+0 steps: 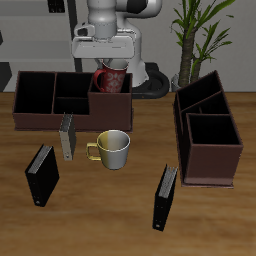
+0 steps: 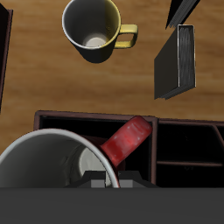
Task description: Place the red mug into the back desk caddy's right compartment
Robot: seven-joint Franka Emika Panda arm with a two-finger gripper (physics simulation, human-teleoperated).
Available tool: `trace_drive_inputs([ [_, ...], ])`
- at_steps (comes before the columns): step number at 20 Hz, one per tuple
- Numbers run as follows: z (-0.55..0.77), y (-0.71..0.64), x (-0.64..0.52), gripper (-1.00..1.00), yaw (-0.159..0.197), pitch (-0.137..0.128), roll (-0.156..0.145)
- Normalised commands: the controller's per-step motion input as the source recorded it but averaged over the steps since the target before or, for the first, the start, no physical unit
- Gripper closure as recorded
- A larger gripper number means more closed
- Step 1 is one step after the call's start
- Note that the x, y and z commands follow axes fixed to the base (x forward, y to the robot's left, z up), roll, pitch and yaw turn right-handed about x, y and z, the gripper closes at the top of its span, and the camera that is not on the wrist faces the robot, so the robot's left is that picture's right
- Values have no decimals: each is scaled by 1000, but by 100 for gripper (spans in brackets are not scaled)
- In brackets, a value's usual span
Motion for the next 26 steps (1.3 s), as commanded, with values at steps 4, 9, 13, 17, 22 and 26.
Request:
trace_drive_inputs([
  [4,-214,123,-220,100,12,-1,36],
  [9,-129,7,-58,100,-4,0,7],
  [13,-151,-93,35,100,2,18,-19],
  [17,-155,-155,88,100,-7,33,-31],
  [22,-217,-71,-44,100,-1,36,-5],
  [26,-324,106,-235,100,-19,60,39],
])
